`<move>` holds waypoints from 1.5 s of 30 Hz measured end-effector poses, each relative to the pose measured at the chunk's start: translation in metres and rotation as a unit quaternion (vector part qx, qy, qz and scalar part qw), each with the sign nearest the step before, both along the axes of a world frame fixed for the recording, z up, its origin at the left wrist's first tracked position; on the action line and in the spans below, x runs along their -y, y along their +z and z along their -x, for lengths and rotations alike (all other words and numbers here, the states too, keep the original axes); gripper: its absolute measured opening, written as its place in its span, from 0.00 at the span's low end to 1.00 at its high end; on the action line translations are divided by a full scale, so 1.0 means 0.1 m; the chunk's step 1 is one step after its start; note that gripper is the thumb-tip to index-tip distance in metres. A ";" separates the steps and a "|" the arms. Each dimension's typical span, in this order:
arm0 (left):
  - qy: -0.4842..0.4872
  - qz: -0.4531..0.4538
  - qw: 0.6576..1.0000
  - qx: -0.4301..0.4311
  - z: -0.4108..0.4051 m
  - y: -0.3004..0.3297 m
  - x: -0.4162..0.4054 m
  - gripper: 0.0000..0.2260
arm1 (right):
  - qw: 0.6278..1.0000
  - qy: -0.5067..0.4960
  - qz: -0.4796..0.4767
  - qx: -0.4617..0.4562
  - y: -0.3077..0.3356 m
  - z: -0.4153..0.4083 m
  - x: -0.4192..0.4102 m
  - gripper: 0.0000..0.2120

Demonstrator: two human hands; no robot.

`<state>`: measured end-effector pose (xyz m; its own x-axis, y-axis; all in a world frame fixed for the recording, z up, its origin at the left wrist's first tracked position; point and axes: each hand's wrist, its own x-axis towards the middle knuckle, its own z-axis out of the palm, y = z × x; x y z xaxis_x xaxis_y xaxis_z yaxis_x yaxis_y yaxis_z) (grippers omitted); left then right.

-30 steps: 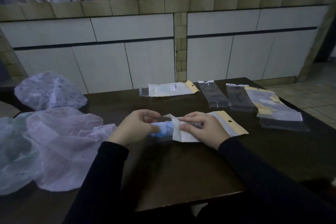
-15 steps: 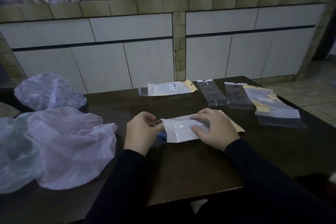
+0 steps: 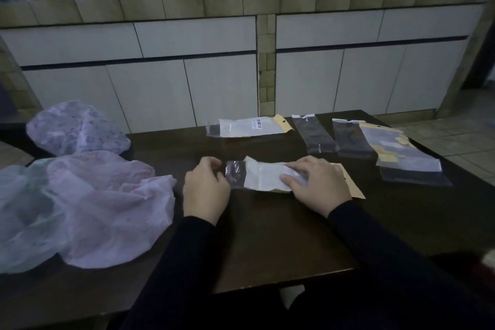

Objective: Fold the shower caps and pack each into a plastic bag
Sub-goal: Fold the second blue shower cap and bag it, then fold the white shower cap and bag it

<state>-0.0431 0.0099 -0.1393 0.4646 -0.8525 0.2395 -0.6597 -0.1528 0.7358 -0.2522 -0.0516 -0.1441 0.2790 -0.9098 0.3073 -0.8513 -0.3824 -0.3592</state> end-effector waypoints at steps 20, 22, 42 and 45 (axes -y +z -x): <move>0.027 -0.191 0.960 0.204 0.01 -0.16 -0.07 0.23 | 0.994 -0.010 0.113 0.002 0.25 -1.21 0.73 0.18; 0.032 -0.191 0.958 0.212 0.01 -0.17 -0.07 0.23 | 0.995 -0.017 0.094 0.000 0.18 -1.23 0.86 0.17; 0.010 -0.053 0.980 0.190 -0.29 0.86 0.08 0.11 | 0.991 0.110 0.078 0.007 0.51 -1.70 0.62 0.15; 0.011 -0.049 0.984 0.170 -0.59 1.22 0.03 0.09 | 0.987 0.149 0.063 -0.006 0.71 -1.96 0.56 0.14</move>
<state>0.0162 0.0066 -0.0178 0.3906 -0.8702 0.3004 -0.8607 -0.2294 0.4545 -0.0565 -0.1073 -0.0736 0.5327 -0.7412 0.4085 -0.6977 -0.6578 -0.2838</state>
